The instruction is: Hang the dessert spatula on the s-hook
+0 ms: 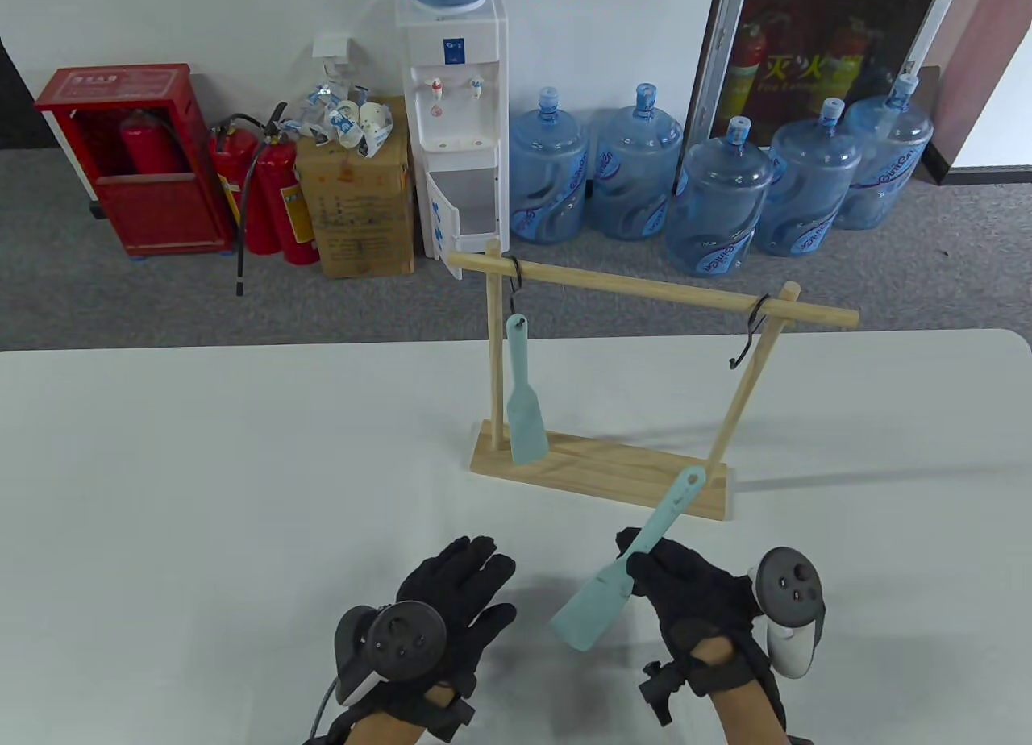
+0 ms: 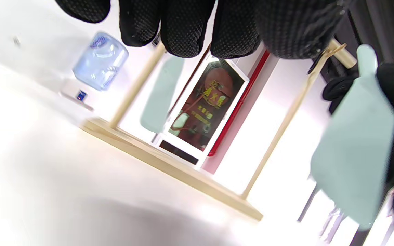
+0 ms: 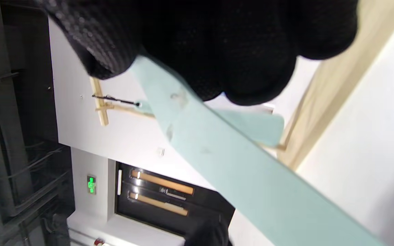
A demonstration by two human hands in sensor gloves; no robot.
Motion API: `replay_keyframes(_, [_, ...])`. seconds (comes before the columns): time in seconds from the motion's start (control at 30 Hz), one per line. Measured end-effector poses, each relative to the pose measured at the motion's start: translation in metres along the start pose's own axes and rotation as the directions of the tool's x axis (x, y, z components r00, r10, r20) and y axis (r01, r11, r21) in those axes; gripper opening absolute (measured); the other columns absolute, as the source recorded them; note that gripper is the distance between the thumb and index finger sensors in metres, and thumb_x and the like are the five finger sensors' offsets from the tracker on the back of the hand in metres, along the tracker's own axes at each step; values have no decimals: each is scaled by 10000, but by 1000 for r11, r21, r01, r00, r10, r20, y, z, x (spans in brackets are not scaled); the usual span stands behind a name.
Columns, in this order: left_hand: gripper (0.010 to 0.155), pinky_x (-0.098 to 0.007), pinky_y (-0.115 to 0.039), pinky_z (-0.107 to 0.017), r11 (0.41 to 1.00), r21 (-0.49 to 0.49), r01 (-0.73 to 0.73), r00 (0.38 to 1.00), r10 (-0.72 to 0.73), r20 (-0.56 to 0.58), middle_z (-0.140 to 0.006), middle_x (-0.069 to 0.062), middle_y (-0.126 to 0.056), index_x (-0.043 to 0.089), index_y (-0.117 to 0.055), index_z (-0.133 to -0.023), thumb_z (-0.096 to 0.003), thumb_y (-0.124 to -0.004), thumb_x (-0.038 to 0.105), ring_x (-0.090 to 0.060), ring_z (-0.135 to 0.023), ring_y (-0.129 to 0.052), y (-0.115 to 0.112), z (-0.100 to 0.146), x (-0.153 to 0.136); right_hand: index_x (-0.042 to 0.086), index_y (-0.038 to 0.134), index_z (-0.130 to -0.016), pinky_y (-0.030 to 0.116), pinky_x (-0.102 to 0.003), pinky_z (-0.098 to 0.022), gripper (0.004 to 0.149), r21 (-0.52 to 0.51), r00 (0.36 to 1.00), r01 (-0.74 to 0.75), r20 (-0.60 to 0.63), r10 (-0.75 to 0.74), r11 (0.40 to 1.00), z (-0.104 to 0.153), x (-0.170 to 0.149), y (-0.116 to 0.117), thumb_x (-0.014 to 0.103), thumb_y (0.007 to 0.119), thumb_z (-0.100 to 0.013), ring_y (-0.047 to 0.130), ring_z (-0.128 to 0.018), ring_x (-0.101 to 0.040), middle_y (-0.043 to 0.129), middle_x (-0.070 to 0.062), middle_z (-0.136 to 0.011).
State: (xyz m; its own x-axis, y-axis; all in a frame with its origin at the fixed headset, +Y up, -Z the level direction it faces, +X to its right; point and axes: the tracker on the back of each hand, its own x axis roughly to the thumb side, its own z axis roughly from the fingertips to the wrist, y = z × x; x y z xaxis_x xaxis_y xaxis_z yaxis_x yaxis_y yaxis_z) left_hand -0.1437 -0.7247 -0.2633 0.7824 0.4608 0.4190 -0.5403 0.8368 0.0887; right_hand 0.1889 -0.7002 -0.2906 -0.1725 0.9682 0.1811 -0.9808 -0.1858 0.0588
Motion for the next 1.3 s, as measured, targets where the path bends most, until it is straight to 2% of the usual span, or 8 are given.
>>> replay_keyframes(0.17, [575,-637,-496,-745,977,-1,215,977,-215,-3,-1110,-75,-701,298,-713,-1003,-471,-770,511,-407,-1024,-651,2,4,-6,94,836,-857,700,-558,-463,541,-61,999,-34,-7,33,998,-22,16,-13,445,790,-448,934,-505,-323,888,-128,-719])
replay_keyframes(0.3, [579,-636,-484,-751,945,-11,326,945,-326,33,-1127,-71,-670,306,-702,-1007,-471,-765,517,-402,-1037,-628,0,2,-5,89,845,-846,709,-551,-446,541,-118,998,-66,2,67,991,-35,32,-21,449,789,-447,939,-479,-315,900,-127,-697])
replay_keyframes(0.47, [581,-640,-465,-760,918,-14,397,917,-395,57,-1133,-63,-662,315,-697,-1009,-469,-763,520,-395,-1049,-615,-1,2,0,95,848,-842,717,-544,-441,539,-212,994,-103,1,106,972,-46,46,-31,459,785,-449,945,-472,-304,906,-119,-690])
replay_keyframes(0.57, [581,-639,-462,-762,895,-4,447,892,-445,79,-1133,-60,-662,316,-699,-1009,-470,-761,523,-391,-1050,-616,-1,2,3,86,850,-838,713,-548,-439,538,-273,998,-69,-25,65,960,-49,45,-37,456,786,-452,943,-465,-310,907,-126,-683])
replay_keyframes(0.73, [580,-639,-464,-761,893,-22,450,891,-447,78,-1130,-61,-668,319,-701,-1007,-469,-758,526,-390,-1048,-621,-2,2,2,85,859,-829,723,-544,-429,536,-315,994,-89,-86,65,945,-52,33,-45,462,789,-454,952,-454,-303,917,-124,-671])
replay_keyframes(1.03, [579,-639,-470,-759,904,-40,425,905,-423,56,-1128,-59,-675,319,-705,-1005,-468,-758,528,-389,-1044,-630,-1,2,-4,83,848,-846,714,-556,-438,541,-282,985,-69,-169,22,957,-60,3,-53,449,802,-450,950,-483,-323,909,-134,-696])
replay_keyframes(1.17, [583,-638,-473,-759,910,-45,413,911,-411,46,-1130,-57,-671,324,-697,-1009,-467,-756,531,-388,-1044,-631,-1,1,-7,96,802,-895,688,-569,-479,563,-282,982,-68,-188,15,957,-64,-9,-55,441,809,-449,931,-564,-344,870,-129,-770])
replay_keyframes(1.3, [592,-639,-470,-760,917,-54,395,919,-393,31,-1141,-50,-652,328,-678,-1017,-468,-754,534,-384,-1045,-631,-1,0,-12,123,669,-992,619,-602,-560,640,-287,984,-49,-177,-3,957,-65,-19,-58,447,809,-458,854,-720,-374,748,-125,-907])
